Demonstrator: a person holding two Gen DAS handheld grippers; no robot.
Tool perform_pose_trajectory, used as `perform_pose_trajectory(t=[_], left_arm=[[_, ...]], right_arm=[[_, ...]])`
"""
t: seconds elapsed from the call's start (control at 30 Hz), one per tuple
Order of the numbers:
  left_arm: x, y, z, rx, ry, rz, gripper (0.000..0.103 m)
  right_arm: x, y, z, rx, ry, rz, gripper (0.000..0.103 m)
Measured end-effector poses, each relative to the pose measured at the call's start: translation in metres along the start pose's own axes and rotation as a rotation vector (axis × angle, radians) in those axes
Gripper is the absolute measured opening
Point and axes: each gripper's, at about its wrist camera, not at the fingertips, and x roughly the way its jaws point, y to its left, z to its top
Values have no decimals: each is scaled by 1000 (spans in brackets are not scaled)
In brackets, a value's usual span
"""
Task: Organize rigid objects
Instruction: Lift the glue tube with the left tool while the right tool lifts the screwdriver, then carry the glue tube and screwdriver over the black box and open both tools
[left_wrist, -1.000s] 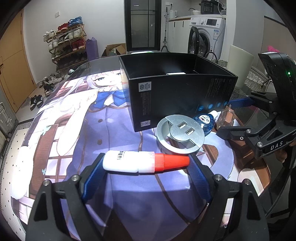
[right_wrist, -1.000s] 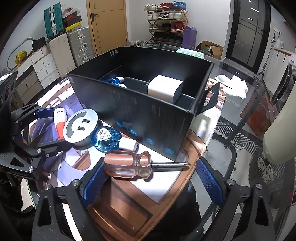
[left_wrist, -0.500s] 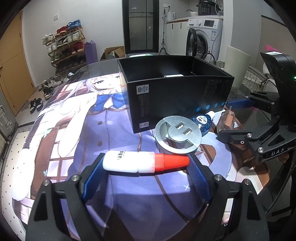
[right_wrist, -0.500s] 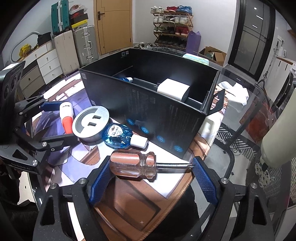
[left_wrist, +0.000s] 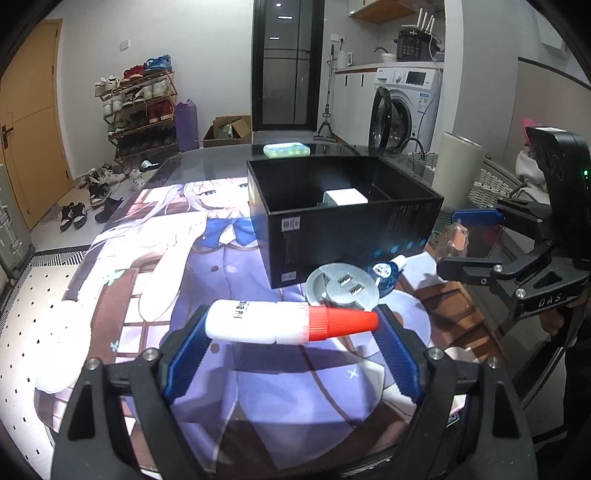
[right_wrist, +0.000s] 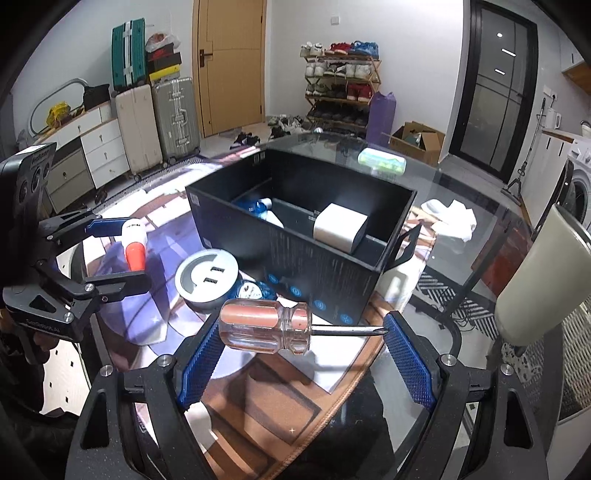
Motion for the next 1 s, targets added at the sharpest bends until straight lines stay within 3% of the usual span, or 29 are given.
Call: perform_pose_trajectory(t=[0.6,1.0], left_arm=[[-22,-15,56,-29,-151,62,86],[-14,-15,73,-27,-205,101,86]], right_arm=[[-45,-8,30,14,-159,-28,86],[-49,-17,49,27,-202,-34,86]])
